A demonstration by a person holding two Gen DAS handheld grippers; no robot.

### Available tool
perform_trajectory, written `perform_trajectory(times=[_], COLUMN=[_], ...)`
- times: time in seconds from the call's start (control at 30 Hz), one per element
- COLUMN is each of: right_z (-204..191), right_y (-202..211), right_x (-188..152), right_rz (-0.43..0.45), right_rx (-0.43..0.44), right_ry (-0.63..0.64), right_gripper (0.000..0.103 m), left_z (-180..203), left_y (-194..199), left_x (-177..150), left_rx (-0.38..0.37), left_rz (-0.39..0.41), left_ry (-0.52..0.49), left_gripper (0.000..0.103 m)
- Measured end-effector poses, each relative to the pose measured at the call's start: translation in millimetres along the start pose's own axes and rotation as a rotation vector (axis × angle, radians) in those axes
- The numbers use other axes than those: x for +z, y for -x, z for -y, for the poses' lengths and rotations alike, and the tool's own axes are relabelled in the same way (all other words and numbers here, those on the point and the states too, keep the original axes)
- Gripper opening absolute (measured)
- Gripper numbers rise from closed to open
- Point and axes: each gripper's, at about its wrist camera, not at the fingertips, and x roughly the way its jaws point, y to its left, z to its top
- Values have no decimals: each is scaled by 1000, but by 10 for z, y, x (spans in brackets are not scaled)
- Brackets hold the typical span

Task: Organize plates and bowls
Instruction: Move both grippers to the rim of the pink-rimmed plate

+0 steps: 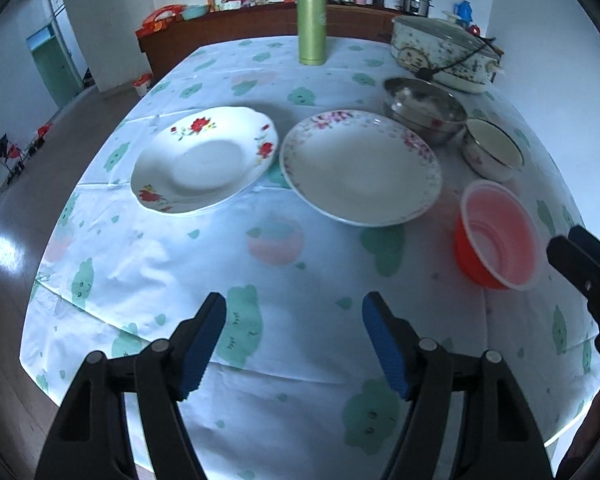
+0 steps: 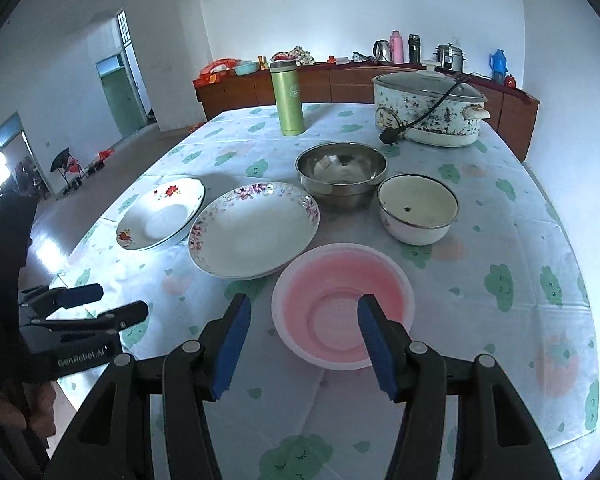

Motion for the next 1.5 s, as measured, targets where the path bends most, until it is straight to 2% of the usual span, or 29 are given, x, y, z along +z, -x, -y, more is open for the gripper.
perform_trajectory(times=[0.23, 0.57, 0.7, 0.9, 1.13, 1.5], right_z=[72, 55, 35, 52, 110, 269], right_y=[23, -101, -219, -527, -787, -1090], right_x=[-50, 167, 364, 643, 749, 809], right_rz=[2, 15, 17, -11, -36, -96], right_rx=[26, 35, 32, 51, 53, 92], right_ry=[-9, 1, 13, 15, 25, -11], right_gripper=[58, 58, 58, 58, 58, 58], left_z=[74, -118, -227, -302, -148, -52], left_y=[37, -103, -190, -413, -594, -772], left_x=[-79, 114, 263, 470, 677, 780], left_rx=[7, -11, -14, -12, 1, 42], left_rz=[-21, -10, -3, -35, -44, -87], left_ry=[3, 55, 80, 129, 125, 150], left_gripper=[72, 72, 72, 72, 72, 72])
